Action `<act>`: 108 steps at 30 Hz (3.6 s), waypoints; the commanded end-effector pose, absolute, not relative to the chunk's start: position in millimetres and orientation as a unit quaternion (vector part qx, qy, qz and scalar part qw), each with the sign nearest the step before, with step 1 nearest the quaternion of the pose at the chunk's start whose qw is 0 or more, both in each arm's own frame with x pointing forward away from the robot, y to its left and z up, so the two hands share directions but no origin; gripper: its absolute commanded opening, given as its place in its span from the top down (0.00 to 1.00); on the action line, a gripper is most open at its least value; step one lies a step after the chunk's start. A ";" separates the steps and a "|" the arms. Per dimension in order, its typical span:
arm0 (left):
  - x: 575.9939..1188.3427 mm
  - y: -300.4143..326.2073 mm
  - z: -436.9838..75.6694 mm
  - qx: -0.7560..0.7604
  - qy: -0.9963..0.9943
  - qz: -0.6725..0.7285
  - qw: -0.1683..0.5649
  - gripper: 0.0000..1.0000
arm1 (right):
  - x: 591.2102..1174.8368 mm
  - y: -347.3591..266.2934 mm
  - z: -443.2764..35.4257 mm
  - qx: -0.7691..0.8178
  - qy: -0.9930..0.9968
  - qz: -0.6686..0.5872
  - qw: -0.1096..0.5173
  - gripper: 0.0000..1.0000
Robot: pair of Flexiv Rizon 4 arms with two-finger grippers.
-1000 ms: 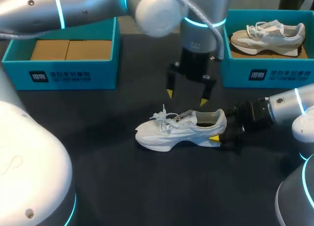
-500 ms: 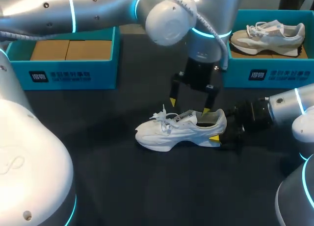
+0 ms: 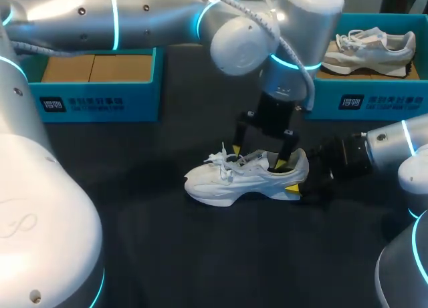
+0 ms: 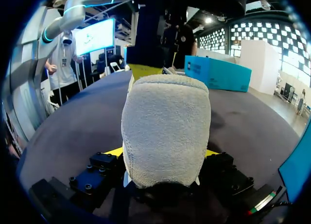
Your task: Take the shoe out of the shoebox, open the shoe tongue, remove and reinsert the insole, then place the shoe into the shoebox
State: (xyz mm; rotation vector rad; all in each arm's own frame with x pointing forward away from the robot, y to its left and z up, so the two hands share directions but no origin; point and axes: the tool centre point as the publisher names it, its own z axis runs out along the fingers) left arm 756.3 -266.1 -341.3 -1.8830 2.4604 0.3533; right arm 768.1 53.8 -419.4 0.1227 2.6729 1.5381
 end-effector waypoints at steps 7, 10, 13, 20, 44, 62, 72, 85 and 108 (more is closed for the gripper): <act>750.4 -258.7 -346.7 -0.630 0.763 0.139 0.043 0.00 | 767.6 57.4 -421.2 0.040 0.867 0.495 0.027 1.00; 750.3 -254.1 -346.7 -0.639 0.754 0.144 0.045 0.00 | 767.6 57.4 -421.2 0.040 0.867 0.495 0.027 1.00; 750.4 -247.3 -341.9 -0.652 0.742 0.144 0.051 0.00 | 767.6 57.4 -421.2 0.040 0.867 0.495 0.027 1.00; 748.6 -236.5 -333.0 -0.665 0.730 0.145 0.065 0.00 | 767.6 57.4 -421.2 0.040 0.867 0.495 0.027 1.00; 738.0 -232.2 -315.2 -0.656 0.751 0.072 -0.027 1.00 | 767.6 57.4 -421.2 0.040 0.867 0.495 0.027 1.00; 723.5 -185.7 -301.8 -0.695 0.712 -0.002 -0.100 1.00 | 767.6 57.4 -421.2 0.040 0.867 0.495 0.027 1.00; 720.1 -154.3 -326.8 -0.740 0.665 0.021 -0.098 1.00 | 767.6 57.4 -421.2 0.040 0.867 0.495 0.027 1.00; 722.5 -144.8 -357.5 -0.756 0.645 0.062 -0.093 0.77 | 767.6 57.4 -421.2 0.040 0.867 0.495 0.027 1.00; 729.8 -143.3 -350.7 -0.733 0.671 0.045 -0.098 0.00 | 767.6 57.4 -421.2 0.040 0.867 0.495 0.027 1.00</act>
